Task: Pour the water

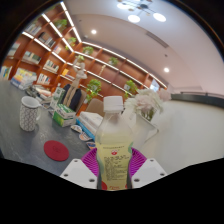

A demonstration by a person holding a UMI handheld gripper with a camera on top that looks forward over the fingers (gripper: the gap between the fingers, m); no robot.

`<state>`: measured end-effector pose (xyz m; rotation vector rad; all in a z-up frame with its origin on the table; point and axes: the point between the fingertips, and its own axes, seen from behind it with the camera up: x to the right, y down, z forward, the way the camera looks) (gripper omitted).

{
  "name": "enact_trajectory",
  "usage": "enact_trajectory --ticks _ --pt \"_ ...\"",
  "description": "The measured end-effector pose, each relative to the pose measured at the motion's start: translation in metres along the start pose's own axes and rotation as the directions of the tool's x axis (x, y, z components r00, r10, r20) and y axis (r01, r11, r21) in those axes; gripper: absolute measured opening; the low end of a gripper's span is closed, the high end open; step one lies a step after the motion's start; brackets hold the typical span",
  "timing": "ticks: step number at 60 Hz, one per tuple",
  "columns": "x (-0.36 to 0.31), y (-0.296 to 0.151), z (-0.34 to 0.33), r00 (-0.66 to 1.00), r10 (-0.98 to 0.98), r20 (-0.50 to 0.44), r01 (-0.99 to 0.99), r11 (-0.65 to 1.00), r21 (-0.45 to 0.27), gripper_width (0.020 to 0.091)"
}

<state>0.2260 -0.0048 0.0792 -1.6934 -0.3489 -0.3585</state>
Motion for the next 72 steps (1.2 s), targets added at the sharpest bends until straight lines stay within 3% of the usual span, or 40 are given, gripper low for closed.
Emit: enact_trajectory --ticks 9,22,35,46,51,65,72 --pt "-0.037 -0.039 0.019 0.931 -0.363 0.032 0.362 0.932 0.014 0.0337" --pt "-0.089 -0.098 0.038 0.663 -0.749 -0.008 0.748 0.661 0.05 0.0336" --pt "-0.136 -0.117 0.05 0.362 -0.932 -0.023 0.931 0.359 0.069 0.0335" --pt "-0.151 -0.136 0.054 0.015 -0.992 -0.126 0.999 0.01 0.041 0.0335" --pt "-0.159 -0.144 0.056 -0.064 -0.984 -0.166 0.997 -0.071 0.037 0.0335" --pt "-0.152 -0.147 0.056 -0.004 -0.987 -0.161 0.999 -0.01 0.032 0.0337" --pt "-0.142 -0.136 0.045 0.32 -0.944 -0.085 0.947 0.316 0.054 0.0339"
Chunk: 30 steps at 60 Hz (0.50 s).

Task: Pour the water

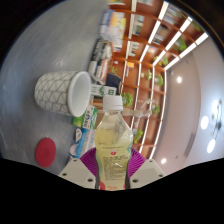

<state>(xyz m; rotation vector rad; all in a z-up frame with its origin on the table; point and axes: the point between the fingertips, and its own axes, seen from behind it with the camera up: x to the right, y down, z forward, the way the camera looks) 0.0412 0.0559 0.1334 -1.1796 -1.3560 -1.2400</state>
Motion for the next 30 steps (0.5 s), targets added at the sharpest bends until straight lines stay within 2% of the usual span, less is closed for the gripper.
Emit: enact_trajectory --ticks 1,7,11,15,16,22,30 --pt "-0.001 0.005 0.003 0.997 0.072 0.021 -0.072 0.997 0.009 0.0337" --pt "-0.006 0.014 -0.009 0.862 0.497 0.098 -0.495 0.868 -0.046 0.0339" --pt "-0.001 0.019 -0.01 0.679 0.721 0.138 -0.724 0.689 -0.033 0.0359" --pt "0.004 0.023 -0.014 0.441 0.882 0.167 -0.889 0.454 -0.051 0.036" --pt "0.005 0.007 -0.011 0.38 0.912 0.152 -0.919 0.391 -0.052 0.036" --pt "-0.001 0.021 -0.009 0.07 0.977 0.203 -0.995 0.082 -0.052 0.0358" --pt "-0.017 0.022 0.005 -0.133 0.967 0.219 -0.99 -0.118 -0.081 0.0358"
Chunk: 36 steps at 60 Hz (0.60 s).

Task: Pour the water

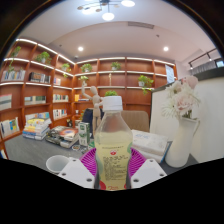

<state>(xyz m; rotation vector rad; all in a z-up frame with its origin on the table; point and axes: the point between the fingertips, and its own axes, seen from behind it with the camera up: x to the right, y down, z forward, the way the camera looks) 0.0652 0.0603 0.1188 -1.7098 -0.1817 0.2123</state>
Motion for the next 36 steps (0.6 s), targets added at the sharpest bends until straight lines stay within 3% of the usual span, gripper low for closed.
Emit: enact_trajectory --ticks 13,14,28,36 --pt "0.011 0.054 0.015 0.997 0.075 -0.018 -0.076 0.996 -0.05 0.0357" --pt "0.01 0.047 0.014 0.997 0.081 -0.014 -0.081 0.997 -0.014 0.0358" --pt "0.013 0.049 0.007 0.994 0.094 -0.052 -0.094 0.996 -0.007 0.0362" --pt "0.011 0.049 0.005 0.995 0.068 -0.072 -0.068 0.998 -0.001 0.048"
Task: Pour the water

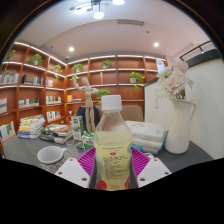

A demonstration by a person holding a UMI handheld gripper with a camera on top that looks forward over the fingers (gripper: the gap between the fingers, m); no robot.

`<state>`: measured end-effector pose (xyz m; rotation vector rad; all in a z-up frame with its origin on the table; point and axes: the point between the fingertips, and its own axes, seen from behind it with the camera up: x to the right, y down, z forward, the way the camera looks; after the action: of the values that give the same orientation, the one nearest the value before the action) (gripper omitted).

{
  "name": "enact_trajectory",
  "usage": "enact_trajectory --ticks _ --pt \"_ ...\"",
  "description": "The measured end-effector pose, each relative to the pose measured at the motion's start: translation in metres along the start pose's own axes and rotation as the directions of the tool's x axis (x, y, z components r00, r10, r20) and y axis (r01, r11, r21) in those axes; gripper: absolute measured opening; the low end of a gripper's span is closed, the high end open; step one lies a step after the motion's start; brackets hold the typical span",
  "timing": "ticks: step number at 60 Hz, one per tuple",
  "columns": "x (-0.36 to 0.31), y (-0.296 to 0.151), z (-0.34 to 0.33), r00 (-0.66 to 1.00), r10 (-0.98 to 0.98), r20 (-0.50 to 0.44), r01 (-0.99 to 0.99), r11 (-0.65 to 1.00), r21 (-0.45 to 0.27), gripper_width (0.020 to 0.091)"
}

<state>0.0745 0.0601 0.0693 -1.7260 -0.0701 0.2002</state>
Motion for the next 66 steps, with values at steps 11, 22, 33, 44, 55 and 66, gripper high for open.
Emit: enact_trajectory --ticks 11,22,33,44,55,66 --pt "0.006 0.004 -0.018 0.999 -0.009 -0.036 0.009 1.0 -0.016 0.0726" --pt "0.008 0.008 -0.063 0.997 0.037 -0.068 -0.038 0.999 -0.016 0.0855" --pt "0.014 0.011 -0.116 0.989 0.014 -0.146 -0.019 0.999 -0.031 0.0856" --pt "0.011 -0.003 -0.153 0.981 -0.023 -0.193 0.022 1.0 -0.007 0.0857" --pt "0.004 -0.014 -0.176 0.974 -0.034 -0.226 0.038 0.999 0.014 0.0855" --pt "-0.007 -0.014 -0.184 0.977 -0.024 -0.213 0.027 1.0 0.01 0.0854"
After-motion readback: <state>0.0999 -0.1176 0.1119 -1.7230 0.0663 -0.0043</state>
